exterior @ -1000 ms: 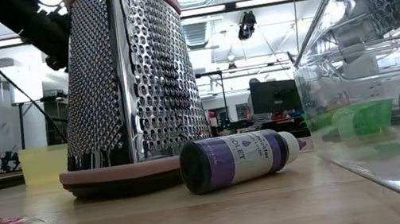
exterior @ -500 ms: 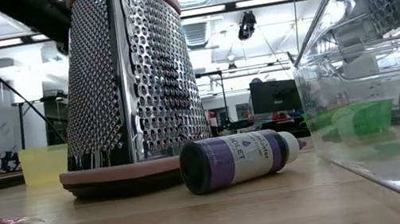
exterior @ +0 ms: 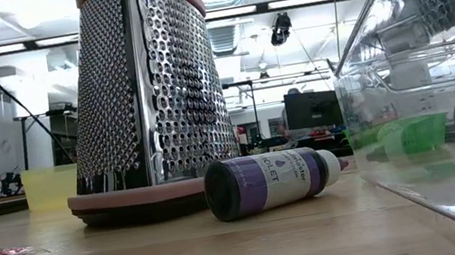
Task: Pick & Place Food Item
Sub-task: Put the left black food coloring into the yellow bin
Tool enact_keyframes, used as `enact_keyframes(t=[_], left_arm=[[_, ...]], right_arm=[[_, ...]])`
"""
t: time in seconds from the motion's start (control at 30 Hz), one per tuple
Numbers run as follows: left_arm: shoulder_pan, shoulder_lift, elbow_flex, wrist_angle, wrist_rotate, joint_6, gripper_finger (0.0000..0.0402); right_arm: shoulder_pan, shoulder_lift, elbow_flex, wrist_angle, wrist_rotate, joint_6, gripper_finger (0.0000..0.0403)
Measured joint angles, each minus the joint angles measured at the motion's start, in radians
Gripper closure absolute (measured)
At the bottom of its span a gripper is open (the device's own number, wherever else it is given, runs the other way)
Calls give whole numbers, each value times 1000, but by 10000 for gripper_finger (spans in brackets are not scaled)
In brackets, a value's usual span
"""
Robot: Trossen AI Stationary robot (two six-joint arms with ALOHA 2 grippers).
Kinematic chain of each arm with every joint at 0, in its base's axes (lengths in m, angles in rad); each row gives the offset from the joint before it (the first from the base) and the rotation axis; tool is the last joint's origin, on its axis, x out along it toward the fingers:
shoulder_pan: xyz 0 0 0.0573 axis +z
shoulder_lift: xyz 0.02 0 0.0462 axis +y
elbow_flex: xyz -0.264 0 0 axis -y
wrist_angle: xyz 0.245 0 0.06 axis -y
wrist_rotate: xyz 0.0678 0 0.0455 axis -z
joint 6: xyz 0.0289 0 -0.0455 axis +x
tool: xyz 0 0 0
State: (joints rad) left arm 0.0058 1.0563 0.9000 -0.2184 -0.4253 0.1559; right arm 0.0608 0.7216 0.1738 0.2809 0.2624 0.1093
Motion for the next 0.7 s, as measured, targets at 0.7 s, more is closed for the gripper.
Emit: enact_keyframes(t=[0.7], left_arm=[[2, 489, 557, -512, -151, 230, 322]], right_arm=[[0, 193, 280, 106, -45, -293, 182]])
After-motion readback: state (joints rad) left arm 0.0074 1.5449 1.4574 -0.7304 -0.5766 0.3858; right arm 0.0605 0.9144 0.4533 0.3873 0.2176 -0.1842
